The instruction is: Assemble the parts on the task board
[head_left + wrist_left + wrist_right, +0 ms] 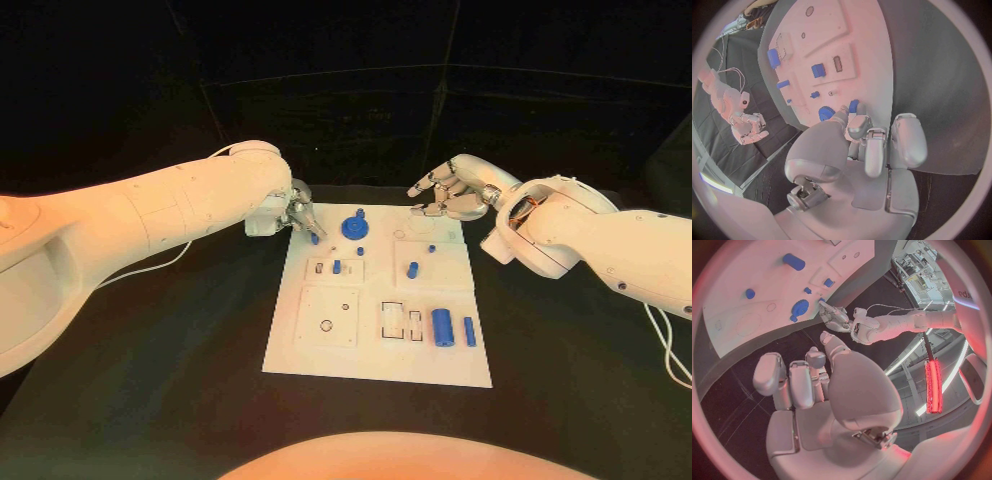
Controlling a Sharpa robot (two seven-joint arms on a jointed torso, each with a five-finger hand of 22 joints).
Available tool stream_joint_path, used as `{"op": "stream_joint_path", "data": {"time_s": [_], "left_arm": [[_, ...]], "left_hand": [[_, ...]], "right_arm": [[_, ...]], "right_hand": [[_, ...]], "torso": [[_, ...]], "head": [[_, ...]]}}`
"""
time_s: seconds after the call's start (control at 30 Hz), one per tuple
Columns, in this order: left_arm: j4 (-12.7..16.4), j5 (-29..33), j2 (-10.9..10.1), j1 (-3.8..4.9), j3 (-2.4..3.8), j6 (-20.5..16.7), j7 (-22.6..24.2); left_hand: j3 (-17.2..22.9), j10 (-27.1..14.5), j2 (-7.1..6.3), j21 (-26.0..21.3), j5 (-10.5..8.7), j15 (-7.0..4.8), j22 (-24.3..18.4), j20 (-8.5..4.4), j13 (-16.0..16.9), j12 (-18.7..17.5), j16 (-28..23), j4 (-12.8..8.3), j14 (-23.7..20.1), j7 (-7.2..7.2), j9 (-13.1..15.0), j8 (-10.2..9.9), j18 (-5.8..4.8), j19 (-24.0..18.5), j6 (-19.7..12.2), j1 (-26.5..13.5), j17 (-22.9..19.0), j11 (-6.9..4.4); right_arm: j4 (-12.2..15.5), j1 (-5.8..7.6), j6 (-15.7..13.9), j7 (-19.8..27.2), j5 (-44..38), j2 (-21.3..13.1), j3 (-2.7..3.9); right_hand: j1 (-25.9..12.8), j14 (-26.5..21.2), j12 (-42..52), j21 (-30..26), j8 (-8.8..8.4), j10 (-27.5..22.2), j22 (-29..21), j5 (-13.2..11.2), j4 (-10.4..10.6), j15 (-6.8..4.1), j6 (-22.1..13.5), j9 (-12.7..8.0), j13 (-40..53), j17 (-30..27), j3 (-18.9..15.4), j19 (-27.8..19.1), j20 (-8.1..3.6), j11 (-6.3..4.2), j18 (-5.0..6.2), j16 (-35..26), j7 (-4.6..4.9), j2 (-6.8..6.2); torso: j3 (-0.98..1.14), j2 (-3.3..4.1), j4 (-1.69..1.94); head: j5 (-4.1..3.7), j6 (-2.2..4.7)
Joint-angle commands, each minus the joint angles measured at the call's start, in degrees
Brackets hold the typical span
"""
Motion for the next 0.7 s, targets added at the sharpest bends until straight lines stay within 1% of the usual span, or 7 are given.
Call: {"op": "stream_joint_path", "data": {"time_s": [0.03, 0.13, 0.2, 0.37, 0.47, 0.5, 0.7], "left_arm": [[0.17, 0.77, -0.02, 0.07, 0.02, -1.17, 1.21], [0.28, 1.15, -0.13, 0.05, 0.02, -1.67, 1.33], [0.56, 1.68, -0.39, 0.04, 0.02, -2.16, 1.37], [2.31, 3.45, -1.77, 0.02, 0.03, -3.71, 1.18], [4.40, 4.99, -3.35, 0.01, 0.04, -5.08, 0.88], [5.26, 5.48, -3.98, 0.02, 0.04, -5.62, 0.76], [10.79, 6.86, -7.91, 0.06, 0.06, -8.89, 0.48]], "left_hand": [[1.54, -0.05, 0.59, 0.30, -0.14, -0.15, -0.04, -0.20, -0.13, 0.05, 0.18, -2.07, 6.16, -0.40, -0.17, -0.06, 0.25, 0.10, 0.03, 2.21, 15.09, -0.45], [4.31, -0.17, 1.20, 0.27, -0.11, -0.26, -0.02, -0.33, -0.24, -0.11, 0.18, -4.45, 6.16, -0.49, -0.17, 0.34, 0.25, 0.08, 0.02, 4.00, 15.09, -0.57], [7.39, -0.20, 1.13, 0.33, -0.10, -0.26, 0.14, -0.40, -0.38, -0.26, 0.18, -6.45, 6.16, -0.47, 0.19, 1.17, 0.22, 0.11, -0.07, 4.29, 15.09, -0.56], [12.37, -0.13, -0.09, 0.23, -0.24, -0.31, 0.10, -0.30, -0.78, -0.50, 0.18, -8.10, 6.16, -0.37, 1.06, 2.73, 0.21, 0.08, -0.63, 1.71, 15.09, -0.65], [15.49, -0.08, -0.94, 0.16, -0.08, -0.26, 0.06, -0.38, -0.99, -0.58, 0.18, -8.70, 6.16, -0.52, 1.54, 3.61, 0.27, 0.07, -0.97, -0.17, 15.09, -0.60], [16.15, -0.06, -1.10, 0.13, -0.17, -0.26, 0.03, -0.36, -1.01, -0.57, 0.18, -8.84, 6.16, -0.54, 1.65, 3.81, 0.26, 0.06, -0.99, -0.50, 15.09, -0.67], [18.58, 0.09, -1.89, 0.11, -0.20, -0.30, 0.07, -0.37, -1.04, -0.50, 0.18, -9.25, 6.16, -0.66, 2.01, 4.51, 0.25, 0.09, -1.12, -1.78, 15.09, -0.72]], "right_arm": [[0.09, 0.12, 0.28, 0.39, -0.03, 0.01, 0.03], [0.12, 0.12, 0.29, 0.36, -0.03, -0.04, 0.03], [0.13, 0.12, 0.31, 0.35, -0.03, -0.07, 0.03], [0.17, 0.12, 0.37, 0.30, -0.03, -0.09, 0.03], [0.20, 0.12, 0.41, 0.27, -0.03, -0.11, 0.03], [0.21, 0.12, 0.42, 0.25, -0.03, -0.12, 0.03], [0.19, 0.12, 0.44, 0.19, -0.03, -0.22, 0.03]], "right_hand": [[-0.46, 1.80, -0.10, -0.19, 0.26, -0.05, -0.03, 0.19, 0.28, -0.34, 0.31, -0.07, 0.02, 0.02, -0.02, -0.29, -0.17, -0.37, 0.75, -0.29, -0.05, 0.37], [-0.46, 1.80, -0.10, -0.19, 0.26, -0.05, -0.03, 0.19, 0.28, -0.34, 0.31, -0.07, 0.02, 0.02, -0.02, -0.29, -0.17, -0.37, 0.75, -0.29, -0.05, 0.37], [-0.46, 1.80, -0.10, -0.19, 0.26, -0.05, -0.03, 0.19, 0.28, -0.34, 0.31, -0.07, 0.02, 0.02, -0.02, -0.29, -0.17, -0.37, 0.75, -0.29, -0.05, 0.37], [-0.46, 1.80, -0.10, -0.19, 0.26, -0.05, -0.03, 0.19, 0.28, -0.34, 0.31, -0.07, 0.02, 0.02, -0.02, -0.29, -0.17, -0.37, 0.75, -0.29, -0.05, 0.37], [-0.46, 1.80, -0.10, -0.19, 0.26, -0.05, -0.03, 0.19, 0.28, -0.34, 0.31, -0.07, 0.02, 0.02, -0.02, -0.29, -0.17, -0.37, 0.75, -0.29, -0.05, 0.37], [-0.46, 1.80, -0.10, -0.19, 0.26, -0.05, -0.03, 0.19, 0.28, -0.34, 0.31, -0.07, 0.02, 0.02, -0.02, -0.29, -0.17, -0.37, 0.75, -0.29, -0.05, 0.37], [-0.47, 1.78, -0.14, -0.23, 0.28, -0.08, -0.08, 0.21, 0.30, -0.34, 0.31, -0.07, -0.03, -0.05, -0.01, -0.33, -0.17, -0.37, 0.76, -0.34, -0.05, 0.38]], "torso": [[0.01, -0.03, 0.00], [0.02, -0.02, -0.02], [0.01, -0.04, -0.01], [0.03, 0.02, -0.02], [0.02, 0.01, 0.03], [0.04, -0.06, 0.15], [0.16, -0.20, 0.41]], "head": [[0.01, 0.00], [0.04, 0.03], [0.00, 0.03], [-0.01, 0.20], [-0.13, 0.30], [-0.26, 0.22], [-0.27, 0.19]]}}
